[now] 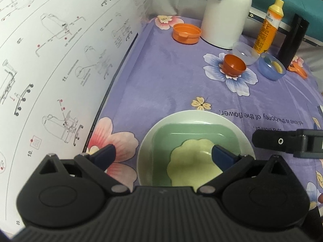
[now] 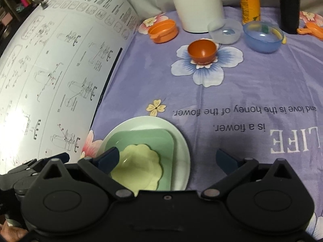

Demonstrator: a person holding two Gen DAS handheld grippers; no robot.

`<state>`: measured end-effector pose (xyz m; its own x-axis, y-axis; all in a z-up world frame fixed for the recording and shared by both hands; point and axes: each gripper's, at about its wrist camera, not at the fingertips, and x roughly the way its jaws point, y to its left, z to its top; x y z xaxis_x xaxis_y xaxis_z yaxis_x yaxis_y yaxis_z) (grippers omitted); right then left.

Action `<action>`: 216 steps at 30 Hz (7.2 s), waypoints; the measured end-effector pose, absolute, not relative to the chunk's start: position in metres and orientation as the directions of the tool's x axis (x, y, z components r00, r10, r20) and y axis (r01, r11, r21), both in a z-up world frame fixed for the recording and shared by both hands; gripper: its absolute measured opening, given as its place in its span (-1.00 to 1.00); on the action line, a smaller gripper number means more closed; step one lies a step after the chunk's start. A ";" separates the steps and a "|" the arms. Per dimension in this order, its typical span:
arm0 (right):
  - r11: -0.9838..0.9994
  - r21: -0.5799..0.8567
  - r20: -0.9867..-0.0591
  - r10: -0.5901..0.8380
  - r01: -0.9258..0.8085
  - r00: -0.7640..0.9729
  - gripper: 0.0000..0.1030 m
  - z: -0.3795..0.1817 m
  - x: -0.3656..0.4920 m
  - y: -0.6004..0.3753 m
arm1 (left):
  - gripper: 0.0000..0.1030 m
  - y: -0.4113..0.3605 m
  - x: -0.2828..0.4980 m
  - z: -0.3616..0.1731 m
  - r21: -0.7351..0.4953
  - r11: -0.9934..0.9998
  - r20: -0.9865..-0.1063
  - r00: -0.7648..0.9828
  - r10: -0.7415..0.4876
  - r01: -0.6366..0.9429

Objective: Organize plates and bowls
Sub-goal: 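Move the right gripper to the blue bowl's rim, then grasp the blue bowl rim with the right gripper and lift it, then carry the blue bowl beside the plate stack, lower it, open the right gripper, then move the right gripper to the clear plastic bowl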

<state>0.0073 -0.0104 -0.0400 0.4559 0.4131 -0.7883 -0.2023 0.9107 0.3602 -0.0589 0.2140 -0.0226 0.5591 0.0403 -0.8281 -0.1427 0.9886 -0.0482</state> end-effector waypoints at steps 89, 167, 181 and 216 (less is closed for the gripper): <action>0.838 0.526 -0.706 0.335 0.145 0.625 -0.91 -0.093 0.189 -0.229 | -0.70 -0.044 0.177 -0.058 -0.022 0.976 -0.865 0.486 -0.129 0.218; 0.895 0.430 -0.788 0.309 0.117 0.533 1.00 -0.061 -0.011 -0.182 | 1.00 0.038 -0.023 -0.014 -0.022 0.972 -0.816 0.557 -0.153 0.235; 0.897 0.425 -0.788 0.299 0.124 0.538 1.00 -0.059 -0.012 -0.181 | 1.00 0.047 -0.026 -0.008 -0.072 0.973 -0.808 0.560 -0.184 0.217; 0.892 0.448 -0.768 0.351 0.059 0.535 1.00 -0.025 0.095 -0.145 | 1.00 0.122 0.096 0.013 -0.033 0.999 -0.747 0.664 -0.047 0.034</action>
<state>0.0955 -0.1448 -0.0249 0.5351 0.3511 -0.7684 0.0588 0.8919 0.4484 0.0957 0.1220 0.0127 0.6636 -0.0469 -0.7466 0.0340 0.9989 -0.0326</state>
